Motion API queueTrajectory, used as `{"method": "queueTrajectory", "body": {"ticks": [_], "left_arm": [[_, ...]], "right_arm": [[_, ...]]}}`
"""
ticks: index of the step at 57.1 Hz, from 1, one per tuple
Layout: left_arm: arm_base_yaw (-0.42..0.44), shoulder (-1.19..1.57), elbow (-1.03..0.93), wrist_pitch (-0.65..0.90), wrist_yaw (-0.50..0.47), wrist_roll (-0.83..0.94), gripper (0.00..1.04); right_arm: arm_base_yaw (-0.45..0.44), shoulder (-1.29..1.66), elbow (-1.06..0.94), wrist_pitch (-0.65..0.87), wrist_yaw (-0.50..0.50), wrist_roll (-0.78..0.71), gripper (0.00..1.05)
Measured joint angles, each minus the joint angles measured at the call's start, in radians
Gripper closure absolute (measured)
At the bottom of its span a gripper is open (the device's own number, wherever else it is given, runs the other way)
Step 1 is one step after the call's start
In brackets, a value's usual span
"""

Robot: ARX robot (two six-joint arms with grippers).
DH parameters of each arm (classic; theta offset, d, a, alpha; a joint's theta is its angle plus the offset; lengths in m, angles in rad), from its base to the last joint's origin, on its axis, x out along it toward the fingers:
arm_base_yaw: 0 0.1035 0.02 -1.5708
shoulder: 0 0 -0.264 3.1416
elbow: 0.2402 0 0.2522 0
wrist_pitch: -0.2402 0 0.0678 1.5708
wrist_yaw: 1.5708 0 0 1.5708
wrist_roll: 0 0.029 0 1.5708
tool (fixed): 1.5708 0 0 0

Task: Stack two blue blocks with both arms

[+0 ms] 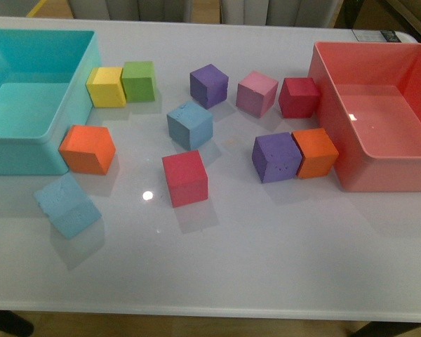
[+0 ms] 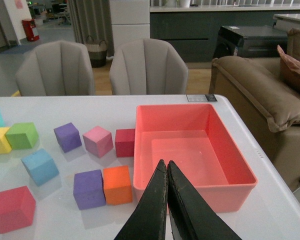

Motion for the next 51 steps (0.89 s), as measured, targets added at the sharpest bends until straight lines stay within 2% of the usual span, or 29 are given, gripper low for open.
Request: {"method": "queueTrajectory", "body": {"ticks": [2,5,19,21,28,30,32,34,35,41,51], "left_arm": [[0.0,0.0,0.0,0.0,0.0,0.0,0.09],[0.0,0.0,0.0,0.0,0.0,0.0,0.09],[0.0,0.0,0.0,0.0,0.0,0.0,0.09],[0.0,0.0,0.0,0.0,0.0,0.0,0.09],[0.0,0.0,0.0,0.0,0.0,0.0,0.09],[0.004,0.025,0.013,-0.04,0.026,-0.015,0.09],[-0.002,0.106,0.071,-0.181,0.084,-0.055,0.09],[-0.033,0.24,0.134,-0.267,0.085,-0.098,0.09],[-0.061,0.346,0.162,-0.263,0.08,-0.125,0.09],[-0.164,0.745,0.23,-0.039,0.047,-0.225,0.09],[-0.216,1.144,0.315,0.202,0.018,-0.312,0.09]], "right_arm": [[0.0,0.0,0.0,0.0,0.0,0.0,1.03],[0.0,0.0,0.0,0.0,0.0,0.0,0.95],[0.0,0.0,0.0,0.0,0.0,0.0,0.51],[0.0,0.0,0.0,0.0,0.0,0.0,0.4],[0.0,0.0,0.0,0.0,0.0,0.0,0.18],[0.0,0.0,0.0,0.0,0.0,0.0,0.13],[0.0,-0.001,0.0,0.0,0.001,0.002,0.08],[0.0,-0.001,0.0,0.0,0.0,0.003,0.08],[0.0,-0.001,0.0,0.0,0.0,0.003,0.09],[0.0,-0.002,0.0,0.0,0.0,0.003,0.09],[0.0,-0.002,0.0,0.0,0.0,0.003,0.09]]}}
